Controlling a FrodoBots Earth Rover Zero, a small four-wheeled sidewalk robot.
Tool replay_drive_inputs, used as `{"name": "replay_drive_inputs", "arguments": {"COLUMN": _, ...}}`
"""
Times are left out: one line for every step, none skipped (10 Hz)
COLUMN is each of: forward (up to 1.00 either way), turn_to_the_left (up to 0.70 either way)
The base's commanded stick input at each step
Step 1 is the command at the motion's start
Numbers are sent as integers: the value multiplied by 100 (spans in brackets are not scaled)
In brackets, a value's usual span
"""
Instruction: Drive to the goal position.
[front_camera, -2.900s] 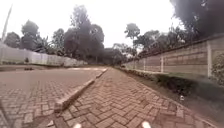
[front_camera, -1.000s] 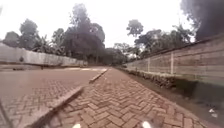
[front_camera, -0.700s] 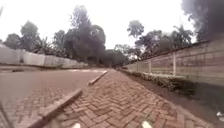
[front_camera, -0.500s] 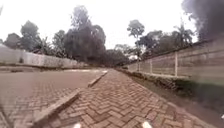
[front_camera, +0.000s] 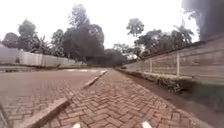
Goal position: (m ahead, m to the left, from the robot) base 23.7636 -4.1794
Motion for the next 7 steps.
{"name": "replay_drive_inputs", "arguments": {"forward": 70, "turn_to_the_left": 9}}
{"name": "replay_drive_inputs", "arguments": {"forward": 70, "turn_to_the_left": 8}}
{"name": "replay_drive_inputs", "arguments": {"forward": 70, "turn_to_the_left": -33}}
{"name": "replay_drive_inputs", "arguments": {"forward": 70, "turn_to_the_left": -34}}
{"name": "replay_drive_inputs", "arguments": {"forward": 70, "turn_to_the_left": -20}}
{"name": "replay_drive_inputs", "arguments": {"forward": 70, "turn_to_the_left": -3}}
{"name": "replay_drive_inputs", "arguments": {"forward": 70, "turn_to_the_left": 5}}
